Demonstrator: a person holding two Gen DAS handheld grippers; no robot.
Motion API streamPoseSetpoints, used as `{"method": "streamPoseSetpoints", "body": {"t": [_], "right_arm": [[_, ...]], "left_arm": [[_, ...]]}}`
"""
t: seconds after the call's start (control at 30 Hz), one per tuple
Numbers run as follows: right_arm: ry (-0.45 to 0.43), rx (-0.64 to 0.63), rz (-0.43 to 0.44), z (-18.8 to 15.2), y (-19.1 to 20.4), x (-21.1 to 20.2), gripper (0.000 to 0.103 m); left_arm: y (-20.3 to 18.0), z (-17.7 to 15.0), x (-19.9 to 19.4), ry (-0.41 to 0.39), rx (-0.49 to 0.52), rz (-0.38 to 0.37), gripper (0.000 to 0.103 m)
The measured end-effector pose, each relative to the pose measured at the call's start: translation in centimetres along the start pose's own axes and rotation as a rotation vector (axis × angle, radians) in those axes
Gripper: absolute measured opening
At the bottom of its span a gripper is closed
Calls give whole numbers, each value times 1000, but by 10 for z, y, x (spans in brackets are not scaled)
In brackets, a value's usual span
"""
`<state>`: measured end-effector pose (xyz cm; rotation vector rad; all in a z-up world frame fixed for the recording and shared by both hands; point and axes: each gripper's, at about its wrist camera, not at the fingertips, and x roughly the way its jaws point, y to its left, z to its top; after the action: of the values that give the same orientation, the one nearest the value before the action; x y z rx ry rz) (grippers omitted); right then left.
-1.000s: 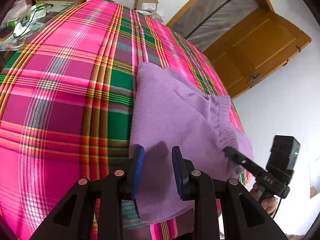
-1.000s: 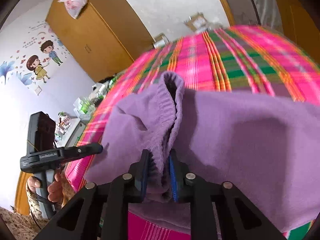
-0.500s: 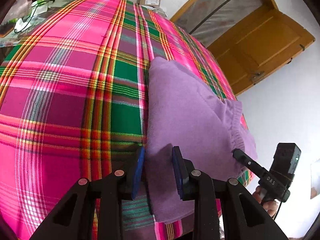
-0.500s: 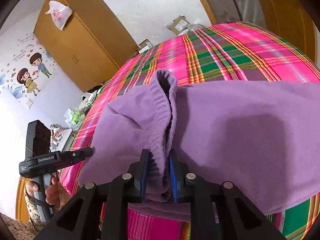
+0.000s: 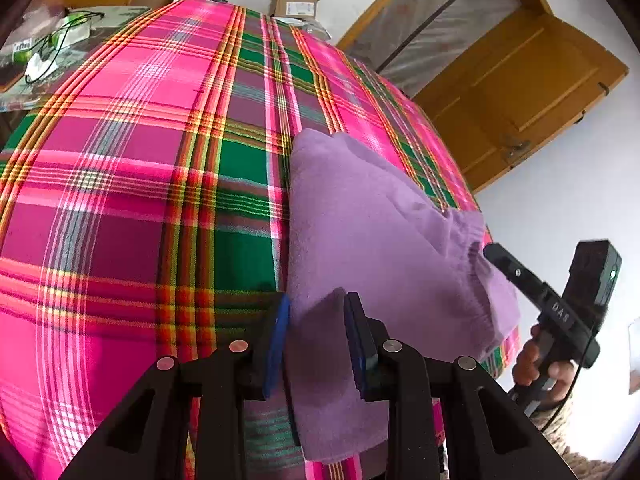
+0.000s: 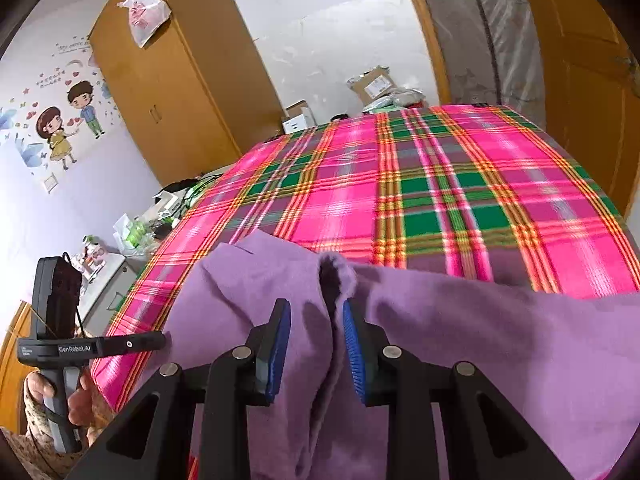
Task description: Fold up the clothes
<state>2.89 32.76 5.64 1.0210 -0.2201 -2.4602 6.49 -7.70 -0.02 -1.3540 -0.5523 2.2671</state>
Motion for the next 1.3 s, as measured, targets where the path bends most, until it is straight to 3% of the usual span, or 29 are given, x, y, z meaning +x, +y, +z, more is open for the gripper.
{"method": "streamPoseSetpoints", "body": {"t": [0.1,0.17,0.27,0.4,0.63,0.77,0.9,1.03,1.13,1.3], "right_arm": [[11,-23,12,7,3,10,25],[11,-29,16,10,5,15,6],[-15,-45,-5,10,2,11,4],[-43,2,-42,9,-14,5,4],[28,26,-82,-3,-25,25,7],[27,33,-89,-8,-24,12,9],[-35,-19,-81,-12,-10,-11,11],[-83,-117,4,-28,14,-29,11],[-45,-188,26,-43,30,-25,11],[12,-241,-47,-70,37,-18,11]], "left_arm": [[-3,0,2,4,6,17,29],[-4,2,5,8,11,27,29],[-4,3,9,16,8,35,29],[-3,5,12,20,9,36,29],[-4,5,14,18,12,39,29],[-7,4,14,18,14,47,29],[-7,3,15,18,12,46,29],[-9,0,12,18,15,50,29],[-10,-3,10,17,17,52,29],[-11,-13,5,22,24,49,29]]}}
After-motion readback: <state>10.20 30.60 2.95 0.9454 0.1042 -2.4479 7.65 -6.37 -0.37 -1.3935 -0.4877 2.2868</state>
